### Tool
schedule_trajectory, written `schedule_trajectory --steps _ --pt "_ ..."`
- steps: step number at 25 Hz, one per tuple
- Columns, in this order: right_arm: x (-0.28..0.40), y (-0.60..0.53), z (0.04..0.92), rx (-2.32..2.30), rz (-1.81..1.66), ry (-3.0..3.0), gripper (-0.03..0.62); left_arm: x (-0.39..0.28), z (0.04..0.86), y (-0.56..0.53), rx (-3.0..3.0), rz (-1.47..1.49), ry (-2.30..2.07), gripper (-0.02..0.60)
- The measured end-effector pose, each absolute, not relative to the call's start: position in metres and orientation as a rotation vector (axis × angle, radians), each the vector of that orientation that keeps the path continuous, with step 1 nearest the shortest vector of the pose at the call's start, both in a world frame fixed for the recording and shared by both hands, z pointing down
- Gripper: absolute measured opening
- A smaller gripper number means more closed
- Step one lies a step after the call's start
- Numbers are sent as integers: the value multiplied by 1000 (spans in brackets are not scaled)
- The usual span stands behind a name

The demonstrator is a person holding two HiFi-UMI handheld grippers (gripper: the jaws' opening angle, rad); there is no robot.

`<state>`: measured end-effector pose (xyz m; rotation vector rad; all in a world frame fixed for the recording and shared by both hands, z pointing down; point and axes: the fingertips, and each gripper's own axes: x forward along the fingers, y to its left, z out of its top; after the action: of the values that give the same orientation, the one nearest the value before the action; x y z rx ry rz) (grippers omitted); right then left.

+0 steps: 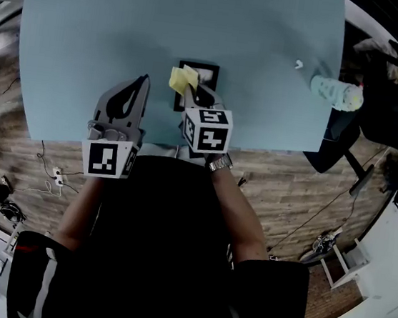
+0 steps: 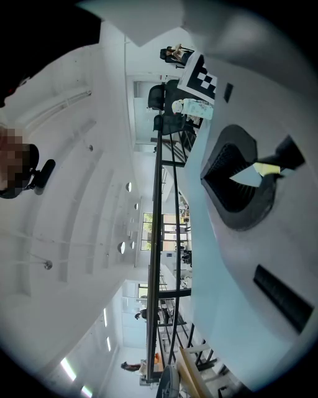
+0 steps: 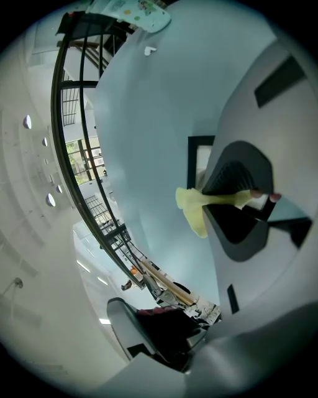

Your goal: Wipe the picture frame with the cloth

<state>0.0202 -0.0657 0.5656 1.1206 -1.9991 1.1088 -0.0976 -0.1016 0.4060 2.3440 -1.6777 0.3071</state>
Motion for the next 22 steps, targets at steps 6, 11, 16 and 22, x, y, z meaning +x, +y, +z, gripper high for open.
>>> schedule_trajectory --steps 6,11,16,22 --pt "-1 -54 578 1034 1101 -1993 37 -100 406 -97 2347 291 -1683 0" --pt "-2 -47 589 1003 1097 -1958 36 -101 408 -95 2339 320 -1690 0" --pt "9 -49 596 1021 1109 -1922 36 -98 408 -97 2329 316 -1689 0" --pt "21 -51 599 1040 1109 -1896 35 -96 408 -97 2336 314 -1683 0"
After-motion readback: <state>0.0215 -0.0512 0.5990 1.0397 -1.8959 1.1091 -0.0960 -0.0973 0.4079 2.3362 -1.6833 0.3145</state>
